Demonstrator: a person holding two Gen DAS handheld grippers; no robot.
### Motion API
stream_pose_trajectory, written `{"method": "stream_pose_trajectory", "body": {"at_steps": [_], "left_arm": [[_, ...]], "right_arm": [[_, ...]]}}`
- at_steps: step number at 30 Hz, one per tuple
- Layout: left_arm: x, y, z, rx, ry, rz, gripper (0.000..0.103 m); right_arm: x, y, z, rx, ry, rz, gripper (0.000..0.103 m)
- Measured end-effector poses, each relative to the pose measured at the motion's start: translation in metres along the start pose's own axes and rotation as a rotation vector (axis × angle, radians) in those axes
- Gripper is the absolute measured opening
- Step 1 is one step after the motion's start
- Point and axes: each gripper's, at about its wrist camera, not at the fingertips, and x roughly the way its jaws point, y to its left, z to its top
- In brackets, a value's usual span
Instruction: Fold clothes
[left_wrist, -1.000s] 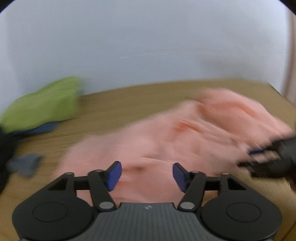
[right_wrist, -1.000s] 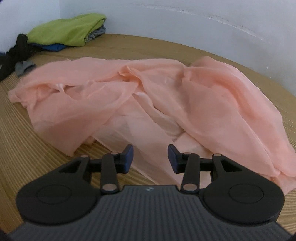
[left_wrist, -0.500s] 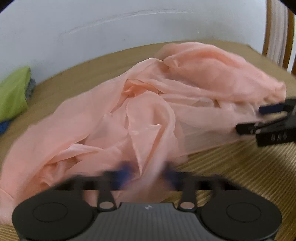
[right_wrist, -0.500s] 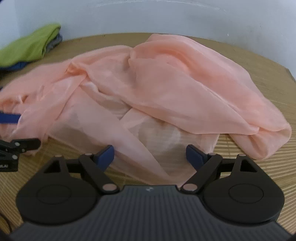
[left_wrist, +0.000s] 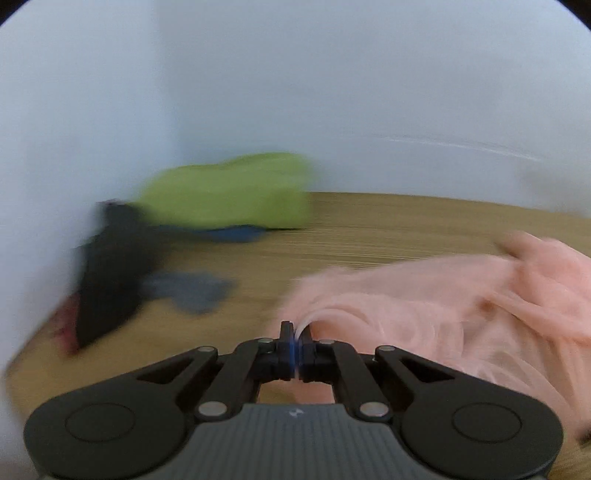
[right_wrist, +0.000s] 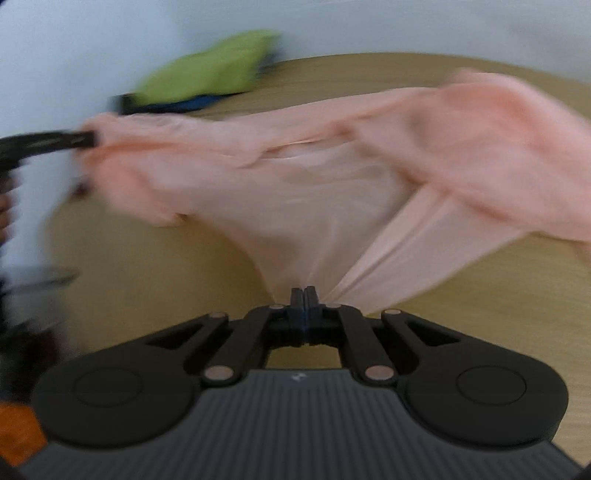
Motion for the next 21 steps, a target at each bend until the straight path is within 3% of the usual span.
{"method": "stream_pose_trajectory", "body": {"at_steps": [3,7,9,10,13,15,17,19,21], "left_arm": [[-0.017,0.034,-0.014,-0.086,0.053,0.085,0.002],[-0.033,0.035,-0.034,-0.092,0.088,0.112,0.009],[-0.036,0.023,-0.039,-0.059,0.104,0.116,0.01],[-0.037,0.017,-0.04,-0.041,0.111,0.111,0.015],[-0.041,-0.005,-0.044,-0.014,0.119,0.058,0.048],[-0.044,-0.02,-0.047,0.014,0.105,0.018,0.052],[-0.043,-0.038,-0.049,0.06,0.091,-0.056,0.054],[-0.039,-0.057,-0.05,0.096,0.089,-0.129,0.058],[-0.027,-0.076,-0.051,0.131,0.108,-0.206,0.058]], "right_arm": [[-0.012,0.039,-0.024,-0.052,0.04,0.203,0.003],[-0.015,0.088,-0.049,-0.173,0.11,0.402,0.003],[-0.013,0.103,-0.056,-0.225,0.156,0.427,0.005],[-0.014,0.108,-0.059,-0.244,0.161,0.404,0.007],[-0.024,0.098,-0.056,-0.217,0.084,0.252,0.013],[-0.034,0.078,-0.052,-0.158,0.008,0.136,0.026],[-0.047,0.057,-0.048,-0.093,-0.061,0.011,0.056],[-0.054,0.036,-0.048,-0.099,-0.106,-0.142,0.076],[-0.06,0.016,-0.048,-0.112,-0.15,-0.299,0.078]]}}
